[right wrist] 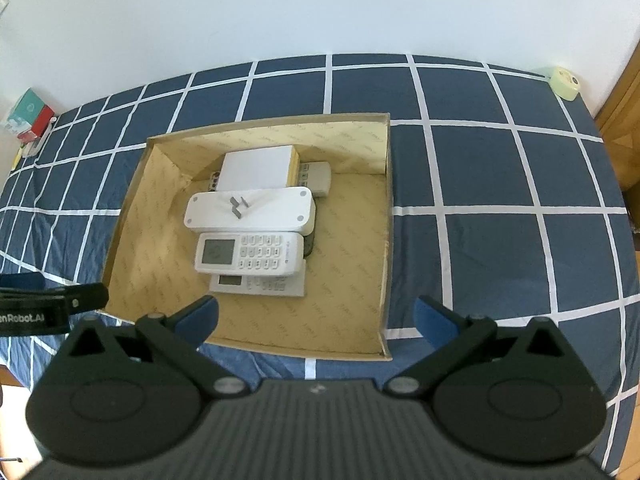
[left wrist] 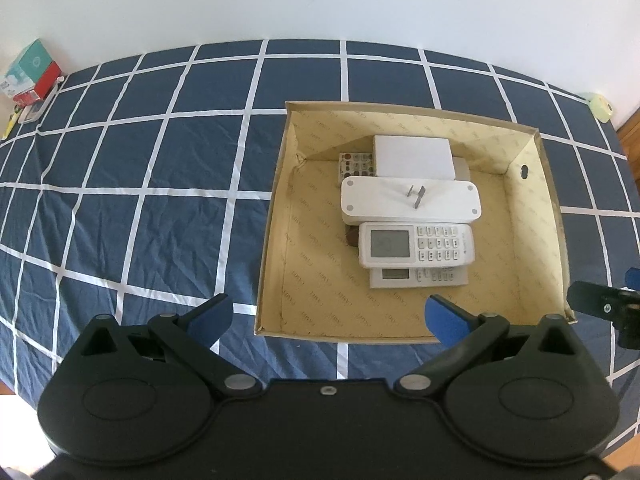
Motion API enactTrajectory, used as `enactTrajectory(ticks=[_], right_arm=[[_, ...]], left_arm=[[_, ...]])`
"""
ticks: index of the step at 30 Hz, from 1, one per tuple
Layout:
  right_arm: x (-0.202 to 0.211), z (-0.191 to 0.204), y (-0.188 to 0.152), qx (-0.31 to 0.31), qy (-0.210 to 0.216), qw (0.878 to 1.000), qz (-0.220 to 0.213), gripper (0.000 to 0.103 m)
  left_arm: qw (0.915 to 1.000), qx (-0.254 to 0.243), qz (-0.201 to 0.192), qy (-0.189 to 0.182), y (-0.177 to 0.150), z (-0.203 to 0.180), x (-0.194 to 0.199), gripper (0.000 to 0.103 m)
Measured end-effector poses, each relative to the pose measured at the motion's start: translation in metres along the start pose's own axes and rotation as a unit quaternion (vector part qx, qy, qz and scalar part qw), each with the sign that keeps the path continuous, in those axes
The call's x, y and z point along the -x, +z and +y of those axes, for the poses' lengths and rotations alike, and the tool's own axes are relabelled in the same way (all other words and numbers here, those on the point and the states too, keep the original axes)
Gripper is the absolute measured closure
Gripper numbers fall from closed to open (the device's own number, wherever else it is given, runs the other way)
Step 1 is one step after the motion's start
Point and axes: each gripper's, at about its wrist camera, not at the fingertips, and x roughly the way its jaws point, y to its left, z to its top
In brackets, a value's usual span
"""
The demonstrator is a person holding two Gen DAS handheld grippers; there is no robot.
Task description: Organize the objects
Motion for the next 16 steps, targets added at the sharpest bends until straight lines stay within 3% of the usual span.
enactTrajectory(ticks=[16], right_arm=[[-0.0003, 0.0014, -0.0017, -0.001, 0.001, 1.0, 0.001, 0.0]], left_arm=[[1.0, 0.0, 0.001, 0.003, -0.0005, 0.0017, -0.0006, 0.0]])
